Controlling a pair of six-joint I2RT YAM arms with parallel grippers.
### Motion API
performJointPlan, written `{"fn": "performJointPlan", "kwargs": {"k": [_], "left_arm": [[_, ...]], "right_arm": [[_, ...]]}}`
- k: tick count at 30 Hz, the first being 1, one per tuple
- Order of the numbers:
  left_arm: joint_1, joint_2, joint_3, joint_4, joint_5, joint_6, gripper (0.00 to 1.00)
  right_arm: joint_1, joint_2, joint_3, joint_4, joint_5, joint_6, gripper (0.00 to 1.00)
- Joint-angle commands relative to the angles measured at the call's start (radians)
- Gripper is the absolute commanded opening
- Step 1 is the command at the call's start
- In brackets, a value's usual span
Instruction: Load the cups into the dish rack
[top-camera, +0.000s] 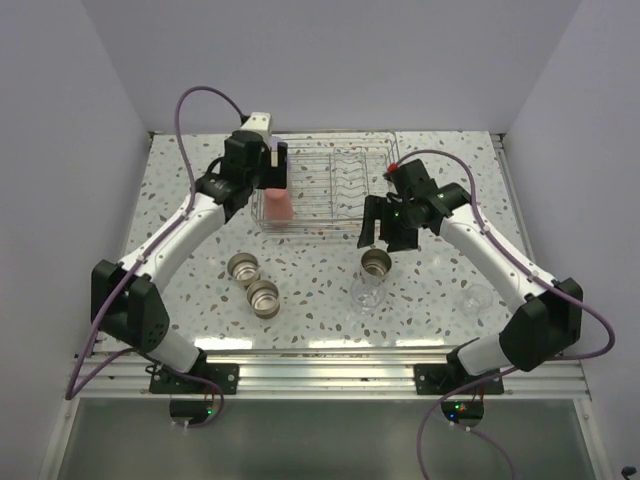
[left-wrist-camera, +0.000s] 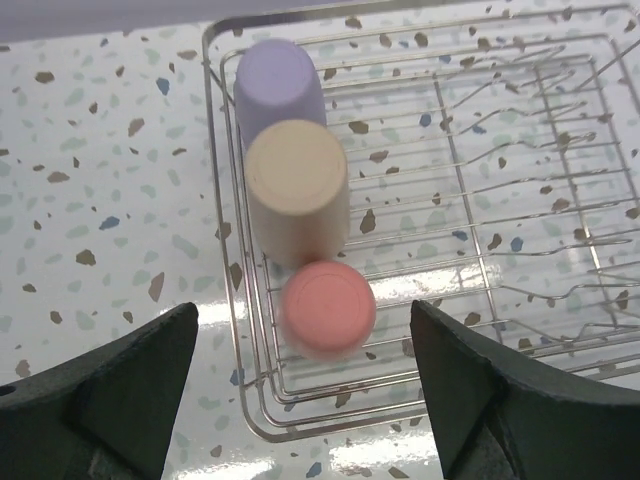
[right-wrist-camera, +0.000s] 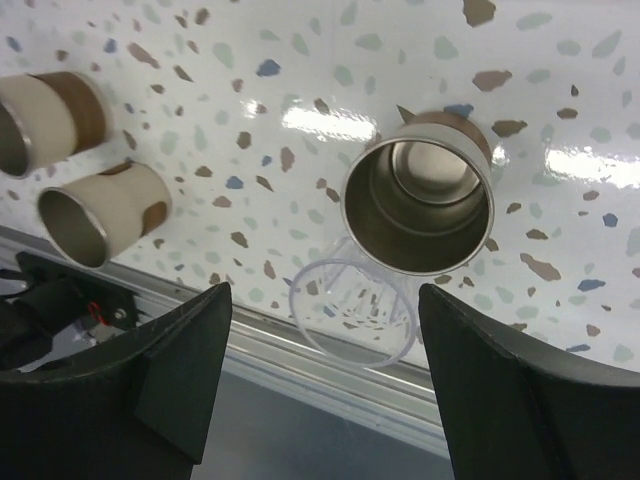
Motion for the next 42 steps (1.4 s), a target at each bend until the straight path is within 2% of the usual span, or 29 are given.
{"fn": "performJointPlan", "kwargs": {"k": [1, 8, 18, 28, 29, 31, 32, 34, 42], "left_arm": [[0.003, -0.116, 0.059, -0.038, -0.027, -0.033, 0.89], [0.003, -0.239, 0.051, -0.121, -0.001, -0.091, 0.89], [0.003, -0.370, -0.012, -0.181, 0.007, -0.120, 0.88], [0.003, -0.419, -0.016, -0.227, -0.001, -0.107, 0.88], [0.003, -0.417, -0.013, -0.228, -0.002, -0.105, 0.88], [0.003, -0.419, 0.000, -0.233, -0.002, -0.102, 0.88], [0.003, -0.417, 0.007, -0.236, -0.001, -0.100, 0.88], [0.005, -0.413, 0.031, -0.242, 0.004, -0.097, 0.88], [0.003, -0.376, 0.148, -0.248, 0.067, -0.094, 0.89]], "right_arm": [[0.008, 0.026, -0.042, 0.006, 0.032, -0.024, 0.78], [0.023, 0.132, -0.039, 0.059, 0.052, -0.028, 0.73], [0.103, 0.258, -0.021, 0.065, 0.149, -0.024, 0.60], [0.141, 0.342, 0.015, 0.023, 0.285, -0.022, 0.32], [0.143, 0.348, 0.019, 0.016, 0.293, -0.024, 0.23], [0.149, 0.347, 0.036, 0.003, 0.308, -0.025, 0.14], [0.151, 0.342, 0.042, -0.009, 0.324, -0.025, 0.06], [0.149, 0.331, 0.071, -0.026, 0.337, -0.024, 0.00], [0.151, 0.220, 0.289, -0.230, 0.429, -0.016, 0.00]]}}
